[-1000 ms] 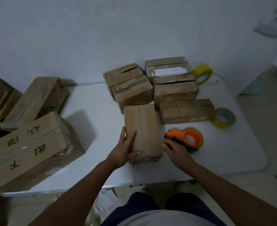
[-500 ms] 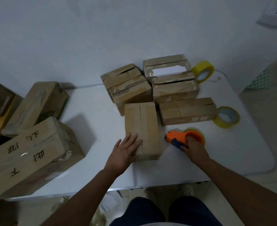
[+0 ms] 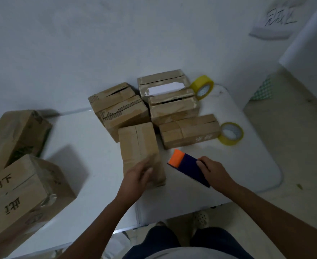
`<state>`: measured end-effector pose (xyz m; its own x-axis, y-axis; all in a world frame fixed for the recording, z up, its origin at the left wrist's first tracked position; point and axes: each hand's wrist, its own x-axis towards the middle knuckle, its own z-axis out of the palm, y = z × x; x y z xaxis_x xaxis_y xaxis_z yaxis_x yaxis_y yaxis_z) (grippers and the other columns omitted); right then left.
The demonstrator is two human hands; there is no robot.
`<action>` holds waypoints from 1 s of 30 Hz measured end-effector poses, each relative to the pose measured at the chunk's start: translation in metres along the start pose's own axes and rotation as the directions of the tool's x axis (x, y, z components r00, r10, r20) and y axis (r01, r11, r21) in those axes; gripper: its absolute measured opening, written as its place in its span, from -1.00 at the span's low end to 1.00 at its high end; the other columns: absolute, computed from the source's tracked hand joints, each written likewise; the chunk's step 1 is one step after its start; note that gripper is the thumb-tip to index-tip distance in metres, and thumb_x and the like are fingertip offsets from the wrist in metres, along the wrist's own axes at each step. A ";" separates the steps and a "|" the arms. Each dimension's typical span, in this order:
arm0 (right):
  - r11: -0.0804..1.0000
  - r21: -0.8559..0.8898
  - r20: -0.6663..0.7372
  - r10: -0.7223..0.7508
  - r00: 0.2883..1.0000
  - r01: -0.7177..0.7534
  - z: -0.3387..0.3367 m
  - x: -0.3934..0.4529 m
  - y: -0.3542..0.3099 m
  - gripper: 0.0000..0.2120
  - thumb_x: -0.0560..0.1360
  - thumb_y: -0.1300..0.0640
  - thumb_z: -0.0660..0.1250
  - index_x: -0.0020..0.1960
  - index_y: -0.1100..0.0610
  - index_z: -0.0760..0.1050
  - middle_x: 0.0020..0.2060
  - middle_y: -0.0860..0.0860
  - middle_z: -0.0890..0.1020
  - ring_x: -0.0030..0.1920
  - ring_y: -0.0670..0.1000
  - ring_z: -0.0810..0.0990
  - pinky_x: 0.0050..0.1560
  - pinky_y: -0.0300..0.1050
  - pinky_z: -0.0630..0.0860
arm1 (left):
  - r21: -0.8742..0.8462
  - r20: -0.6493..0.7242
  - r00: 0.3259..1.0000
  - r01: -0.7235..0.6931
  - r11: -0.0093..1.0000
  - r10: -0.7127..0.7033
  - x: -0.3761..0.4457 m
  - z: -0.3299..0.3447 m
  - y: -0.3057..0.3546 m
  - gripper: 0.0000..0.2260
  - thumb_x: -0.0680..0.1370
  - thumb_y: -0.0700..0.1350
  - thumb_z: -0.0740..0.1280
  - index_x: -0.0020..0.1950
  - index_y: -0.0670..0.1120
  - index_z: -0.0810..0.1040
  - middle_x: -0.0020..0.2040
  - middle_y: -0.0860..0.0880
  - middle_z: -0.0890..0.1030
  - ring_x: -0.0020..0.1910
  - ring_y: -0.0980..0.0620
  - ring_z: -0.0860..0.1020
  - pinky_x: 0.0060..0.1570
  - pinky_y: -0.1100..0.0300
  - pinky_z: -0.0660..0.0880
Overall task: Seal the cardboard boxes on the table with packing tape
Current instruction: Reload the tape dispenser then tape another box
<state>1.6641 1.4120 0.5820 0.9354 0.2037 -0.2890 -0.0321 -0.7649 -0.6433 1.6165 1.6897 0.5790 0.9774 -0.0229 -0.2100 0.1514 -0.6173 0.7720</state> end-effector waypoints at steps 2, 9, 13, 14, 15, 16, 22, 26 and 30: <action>0.999 0.044 -0.020 -0.028 0.999 0.029 -0.012 -0.005 -0.010 -0.74 0.67 0.07 0.11 -0.04 0.17 0.49 -0.29 0.00 0.56 -0.35 -0.16 0.49 -0.37 -0.33 0.36 | -0.261 0.102 0.970 0.238 0.936 -0.219 0.011 0.005 0.027 -0.74 0.65 0.05 0.24 0.29 0.02 0.54 0.24 0.01 0.58 0.20 0.05 0.54 0.18 0.19 0.49; 0.995 0.078 -0.022 -0.061 0.998 0.062 -0.030 -0.011 -0.024 -0.68 0.65 0.04 0.14 -0.12 0.23 0.48 -0.29 0.12 0.58 -0.29 0.03 0.55 -0.31 -0.18 0.37 | -0.660 0.467 0.782 0.619 0.426 -0.412 0.027 0.011 0.058 -0.69 0.65 0.06 0.24 0.08 -0.16 0.60 -0.11 -0.11 0.67 -0.09 0.00 0.62 -0.09 0.16 0.52; 0.996 0.045 -0.011 -0.082 0.997 0.082 -0.028 -0.008 -0.024 -0.69 0.65 0.03 0.14 -0.10 0.20 0.50 -0.28 0.08 0.60 -0.28 -0.05 0.56 -0.30 -0.24 0.39 | -0.676 0.470 0.792 0.607 0.418 -0.389 0.025 0.010 0.060 -0.81 0.63 -0.01 0.30 -0.05 -0.11 0.59 -0.22 -0.08 0.59 -0.23 0.04 0.53 -0.15 0.19 0.50; 0.995 0.040 -0.007 -0.088 0.996 0.088 -0.027 -0.007 -0.024 -0.69 0.65 0.02 0.13 -0.10 0.20 0.51 -0.27 0.08 0.60 -0.28 -0.05 0.56 -0.30 -0.24 0.39 | -0.672 0.468 0.800 0.598 0.436 -0.376 0.024 0.009 0.059 -0.84 0.62 -0.06 0.31 -0.06 -0.12 0.57 -0.23 -0.09 0.53 -0.27 0.05 0.47 -0.20 0.22 0.48; 0.995 0.038 0.001 -0.094 0.996 0.094 -0.026 -0.006 -0.025 -0.69 0.65 0.02 0.13 -0.10 0.20 0.51 -0.27 0.08 0.60 -0.28 -0.04 0.56 -0.29 -0.22 0.39 | -0.663 0.461 0.808 0.588 0.462 -0.367 0.024 0.009 0.057 -0.88 0.62 -0.11 0.31 -0.05 -0.14 0.54 -0.23 -0.11 0.46 -0.29 0.05 0.41 -0.25 0.24 0.45; 0.995 0.038 0.008 -0.098 0.995 0.097 -0.025 -0.006 -0.027 -0.68 0.65 0.02 0.13 -0.10 0.21 0.51 -0.27 0.09 0.60 -0.27 -0.02 0.56 -0.28 -0.20 0.39 | -0.654 0.448 0.816 0.577 0.489 -0.364 0.023 0.010 0.056 -0.92 0.62 -0.17 0.29 -0.03 -0.16 0.53 -0.23 -0.13 0.42 -0.30 0.05 0.39 -0.28 0.25 0.44; 0.994 -0.003 0.030 -0.105 0.994 0.105 -0.018 0.001 -0.037 -0.66 0.60 -0.14 0.17 -0.12 0.09 0.52 -0.28 -0.04 0.57 -0.28 -0.17 0.53 -0.31 -0.31 0.34 | -0.601 0.253 0.870 0.484 0.636 -0.424 0.012 0.015 0.050 -0.83 0.64 -0.27 0.22 0.02 -0.25 0.61 -0.28 -0.10 0.62 -0.34 0.07 0.56 -0.26 0.25 0.53; 0.983 -0.064 0.075 -0.164 0.984 0.169 -0.016 0.005 -0.048 -0.65 0.57 -0.21 0.19 -0.12 0.06 0.49 -0.26 -0.03 0.56 -0.26 -0.13 0.53 -0.32 -0.27 0.36 | -0.612 0.124 0.883 0.427 0.666 -0.452 0.004 0.012 0.043 -0.80 0.63 -0.26 0.23 0.02 -0.20 0.67 -0.11 -0.14 0.71 -0.12 -0.02 0.66 -0.13 0.25 0.57; 0.965 -0.120 0.149 -0.215 0.965 0.234 -0.016 0.009 -0.053 -0.62 0.55 -0.26 0.18 -0.04 0.06 0.50 -0.16 0.01 0.59 -0.18 -0.09 0.56 -0.23 -0.22 0.48 | -0.699 0.048 0.874 0.375 0.609 -0.483 -0.007 0.001 0.034 -0.86 0.61 -0.27 0.30 -0.02 -0.21 0.66 -0.15 -0.14 0.71 -0.16 -0.01 0.66 -0.18 0.27 0.57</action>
<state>1.6804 1.4447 0.6253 0.8573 0.4523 -0.2459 0.2301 -0.7640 -0.6028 1.6147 1.6679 0.6061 0.7743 0.2407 -0.5852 0.5616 0.1647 0.8109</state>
